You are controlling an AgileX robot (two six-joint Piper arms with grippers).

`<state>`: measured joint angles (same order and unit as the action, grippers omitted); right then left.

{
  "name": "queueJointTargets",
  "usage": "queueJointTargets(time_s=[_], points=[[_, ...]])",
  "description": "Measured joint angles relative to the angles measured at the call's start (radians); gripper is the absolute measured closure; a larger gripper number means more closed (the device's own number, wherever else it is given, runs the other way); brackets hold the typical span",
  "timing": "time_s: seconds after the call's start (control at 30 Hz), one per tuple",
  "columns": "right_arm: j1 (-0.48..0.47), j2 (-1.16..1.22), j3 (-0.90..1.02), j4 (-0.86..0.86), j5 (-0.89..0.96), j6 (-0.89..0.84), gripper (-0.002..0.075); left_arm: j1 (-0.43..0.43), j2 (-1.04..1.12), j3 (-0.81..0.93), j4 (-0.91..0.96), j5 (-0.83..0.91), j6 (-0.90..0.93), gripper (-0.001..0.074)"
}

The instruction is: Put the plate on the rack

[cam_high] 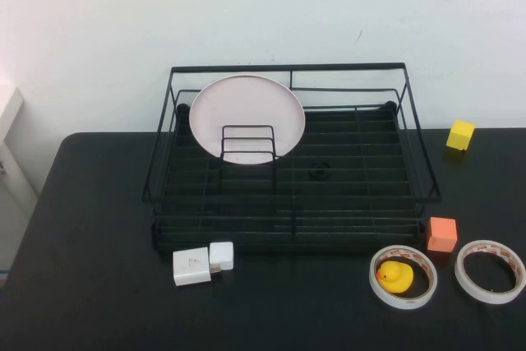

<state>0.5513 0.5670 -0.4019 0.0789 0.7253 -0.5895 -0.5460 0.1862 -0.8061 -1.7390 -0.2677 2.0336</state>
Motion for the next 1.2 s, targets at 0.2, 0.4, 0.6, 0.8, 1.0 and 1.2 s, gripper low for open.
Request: queueJointTargets(time_s=[0.2,0.4,0.6,0.8,1.0,1.2], points=[[0.0,0.0,0.0,0.0,0.002,0.0,0.0726,0.0,-0.002,0.0,-0.018,-0.339,-0.1,0.0736],[0.0,0.0,0.0,0.0,0.002,0.0,0.0726,0.0,-0.002,0.001,-0.036,-0.568,-0.195,0.0736],[0.0,0.0,0.0,0.002,0.002,0.0,0.0726,0.003,-0.002,0.038,-0.037,-0.424,-0.311,0.0736],[0.0,0.0,0.0,0.008,0.002,0.0,0.0726,0.111,-0.002,0.211,0.226,-0.101,-0.518,0.0736],[0.0,0.0,0.0,0.011,0.002,0.0,0.0726,0.347,-0.002,0.345,0.595,0.102,-1.021,0.0736],[0.0,0.0,0.0,0.017,0.002,0.0,0.0726,0.549,-0.05,0.428,0.777,0.202,-1.417,0.0736]])
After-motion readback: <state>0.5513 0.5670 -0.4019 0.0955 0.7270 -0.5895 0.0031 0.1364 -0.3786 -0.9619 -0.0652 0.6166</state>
